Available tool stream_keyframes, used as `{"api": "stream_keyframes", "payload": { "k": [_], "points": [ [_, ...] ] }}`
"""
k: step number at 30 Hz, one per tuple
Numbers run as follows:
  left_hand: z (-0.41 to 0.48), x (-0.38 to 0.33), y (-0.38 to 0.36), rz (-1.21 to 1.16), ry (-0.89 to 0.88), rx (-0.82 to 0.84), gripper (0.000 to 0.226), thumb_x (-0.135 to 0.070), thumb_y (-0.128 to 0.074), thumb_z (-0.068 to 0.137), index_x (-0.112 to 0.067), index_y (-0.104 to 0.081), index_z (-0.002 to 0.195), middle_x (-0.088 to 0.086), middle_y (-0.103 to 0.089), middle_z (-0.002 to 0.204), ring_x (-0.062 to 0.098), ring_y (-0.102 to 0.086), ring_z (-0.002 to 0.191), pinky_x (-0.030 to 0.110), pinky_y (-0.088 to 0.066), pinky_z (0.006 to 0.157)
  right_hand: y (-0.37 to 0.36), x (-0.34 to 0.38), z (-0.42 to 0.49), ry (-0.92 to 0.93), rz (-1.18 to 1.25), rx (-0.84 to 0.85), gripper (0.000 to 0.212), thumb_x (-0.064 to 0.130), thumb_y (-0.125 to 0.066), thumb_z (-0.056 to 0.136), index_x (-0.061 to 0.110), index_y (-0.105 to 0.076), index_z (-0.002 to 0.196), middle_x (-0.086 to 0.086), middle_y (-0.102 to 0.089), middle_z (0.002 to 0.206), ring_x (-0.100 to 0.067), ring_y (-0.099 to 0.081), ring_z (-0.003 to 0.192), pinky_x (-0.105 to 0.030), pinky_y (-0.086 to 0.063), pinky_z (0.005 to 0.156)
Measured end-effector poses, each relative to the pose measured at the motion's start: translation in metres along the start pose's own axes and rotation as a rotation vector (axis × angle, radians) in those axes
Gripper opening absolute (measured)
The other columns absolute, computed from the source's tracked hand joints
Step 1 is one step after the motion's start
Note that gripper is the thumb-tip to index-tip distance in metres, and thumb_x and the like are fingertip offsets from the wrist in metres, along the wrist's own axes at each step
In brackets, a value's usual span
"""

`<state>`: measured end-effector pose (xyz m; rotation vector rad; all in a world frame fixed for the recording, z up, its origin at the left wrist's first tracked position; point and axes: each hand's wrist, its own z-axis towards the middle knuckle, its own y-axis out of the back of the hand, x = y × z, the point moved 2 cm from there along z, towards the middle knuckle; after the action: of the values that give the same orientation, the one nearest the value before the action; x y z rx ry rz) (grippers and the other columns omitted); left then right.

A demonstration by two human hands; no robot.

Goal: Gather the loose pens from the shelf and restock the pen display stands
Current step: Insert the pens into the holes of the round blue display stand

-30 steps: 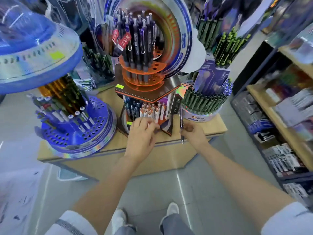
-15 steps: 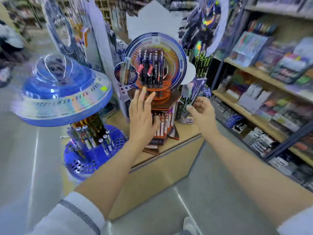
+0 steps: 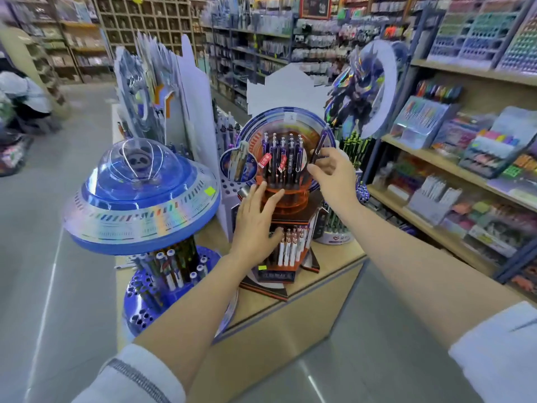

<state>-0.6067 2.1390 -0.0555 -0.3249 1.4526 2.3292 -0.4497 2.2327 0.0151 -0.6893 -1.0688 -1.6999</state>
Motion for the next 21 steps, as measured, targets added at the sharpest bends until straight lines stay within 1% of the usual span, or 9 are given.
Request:
{"api": "stream_keyframes", "payload": {
  "k": [5,6,8,9,11,14,17,19,21],
  "points": [
    [0.003,0.007,0.000,-0.030,-0.007,-0.006,0.074,-0.021,-0.063,0.087,-0.034,-0.025,0.149,0.004,-0.010,0.160,0.025,-0.002,0.148,0.043,-0.011,0.118,-0.010,-0.008,-0.004,0.032,-0.078,0.082,0.026,0.013,-0.068,0.088,0.011,-0.062,0.113,0.003,-0.064,0.088,-0.007,-0.059,0.079,-0.020,-0.048,0.077],
    [0.003,0.007,0.000,-0.040,-0.010,-0.011,0.073,-0.021,-0.063,0.086,-0.034,-0.026,0.148,0.005,-0.011,0.160,0.025,-0.003,0.148,0.044,-0.013,0.118,-0.011,-0.009,-0.005,0.049,-0.101,0.094,0.022,0.013,-0.068,0.088,0.013,-0.063,0.110,0.005,-0.064,0.086,-0.005,-0.059,0.078,-0.018,-0.048,0.077],
    [0.004,0.008,0.000,-0.056,-0.012,-0.015,0.073,-0.019,-0.063,0.086,-0.033,-0.027,0.148,0.005,-0.012,0.159,0.026,-0.006,0.147,0.046,-0.017,0.119,-0.012,-0.010,-0.007,0.069,-0.141,0.078,0.018,0.014,-0.069,0.088,0.014,-0.064,0.104,0.008,-0.063,0.085,0.003,-0.057,0.078,-0.007,-0.043,0.073],
    [0.003,0.008,-0.001,-0.064,-0.011,-0.015,0.074,-0.018,-0.063,0.086,-0.033,-0.027,0.148,0.006,-0.012,0.159,0.026,-0.008,0.147,0.047,-0.019,0.118,-0.012,-0.012,-0.007,0.065,-0.156,0.065,0.017,0.016,-0.070,0.087,0.014,-0.064,0.102,0.008,-0.064,0.087,0.002,-0.057,0.079,-0.008,-0.041,0.072],
    [0.003,0.008,-0.001,-0.080,-0.015,-0.021,0.073,-0.016,-0.063,0.085,-0.032,-0.028,0.148,0.006,-0.012,0.159,0.027,-0.014,0.146,0.047,-0.023,0.117,-0.011,-0.016,-0.007,0.043,-0.182,0.054,0.015,0.018,-0.070,0.087,0.013,-0.066,0.100,0.005,-0.066,0.091,-0.006,-0.059,0.085,-0.016,-0.042,0.078],
    [0.002,0.007,-0.001,-0.101,-0.020,-0.018,0.074,-0.014,-0.063,0.085,-0.032,-0.028,0.148,0.005,-0.011,0.159,0.026,-0.021,0.142,0.044,-0.029,0.114,-0.011,-0.019,-0.009,0.021,-0.201,0.068,0.017,0.018,-0.068,0.088,0.010,-0.070,0.103,-0.001,-0.069,0.099,-0.010,-0.059,0.091,-0.021,-0.042,0.081],
    [0.001,0.006,-0.002,-0.114,-0.016,-0.020,0.075,-0.013,-0.063,0.085,-0.032,-0.028,0.148,0.003,-0.010,0.158,0.025,-0.022,0.141,0.042,-0.030,0.114,-0.011,-0.020,-0.008,-0.004,-0.225,0.095,0.020,0.017,-0.066,0.090,0.009,-0.070,0.108,-0.005,-0.069,0.107,-0.010,-0.058,0.095,-0.024,-0.045,0.086],
    [0.001,0.003,-0.003,-0.113,-0.010,-0.016,0.076,-0.013,-0.063,0.085,-0.032,-0.026,0.149,0.003,-0.009,0.158,0.025,-0.022,0.141,0.040,-0.028,0.115,-0.010,-0.020,-0.008,-0.017,-0.223,0.128,0.024,0.016,-0.065,0.091,0.008,-0.068,0.114,-0.005,-0.068,0.113,-0.010,-0.057,0.100,-0.024,-0.046,0.089],
    [0.001,0.001,-0.004,-0.108,-0.004,-0.016,0.076,-0.013,-0.063,0.086,-0.031,-0.026,0.150,0.004,-0.010,0.158,0.025,-0.020,0.142,0.040,-0.026,0.115,-0.009,-0.018,-0.011,-0.028,-0.180,0.175,0.032,0.016,-0.061,0.094,0.008,-0.062,0.124,0.000,-0.064,0.118,-0.009,-0.056,0.105,-0.023,-0.045,0.092]
  ]
}}
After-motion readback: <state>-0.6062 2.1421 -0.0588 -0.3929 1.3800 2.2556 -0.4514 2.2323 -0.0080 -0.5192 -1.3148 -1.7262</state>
